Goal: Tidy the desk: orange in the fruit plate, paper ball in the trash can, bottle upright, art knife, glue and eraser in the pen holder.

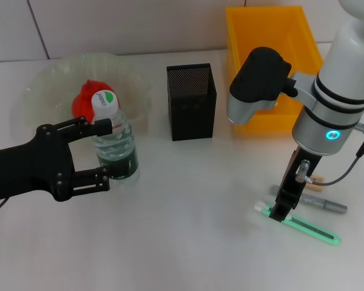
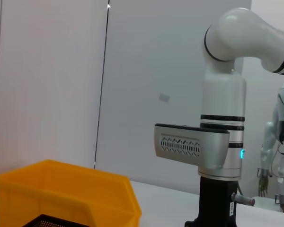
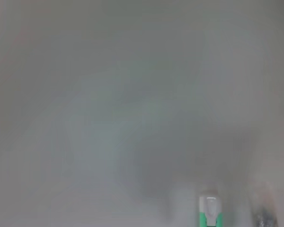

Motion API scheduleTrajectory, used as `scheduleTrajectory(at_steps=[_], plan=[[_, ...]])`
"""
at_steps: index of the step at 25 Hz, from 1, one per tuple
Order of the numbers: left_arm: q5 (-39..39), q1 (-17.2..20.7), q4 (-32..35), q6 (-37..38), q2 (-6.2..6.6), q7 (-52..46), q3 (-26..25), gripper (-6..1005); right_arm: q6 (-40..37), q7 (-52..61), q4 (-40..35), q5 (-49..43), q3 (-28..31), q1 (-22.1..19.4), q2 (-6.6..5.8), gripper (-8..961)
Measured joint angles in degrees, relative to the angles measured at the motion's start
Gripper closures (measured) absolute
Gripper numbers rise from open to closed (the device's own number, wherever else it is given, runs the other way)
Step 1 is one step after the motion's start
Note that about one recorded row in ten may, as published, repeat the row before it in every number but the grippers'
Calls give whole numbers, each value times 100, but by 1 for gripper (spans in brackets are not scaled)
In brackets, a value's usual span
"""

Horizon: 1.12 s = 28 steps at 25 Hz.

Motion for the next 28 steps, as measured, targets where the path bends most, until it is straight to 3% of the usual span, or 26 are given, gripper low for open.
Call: scheduleTrajectory(at_steps=[28], plan=[[7, 29, 0, -12, 0, 0, 21, 193, 251, 126, 133, 17, -234, 8, 0, 477]])
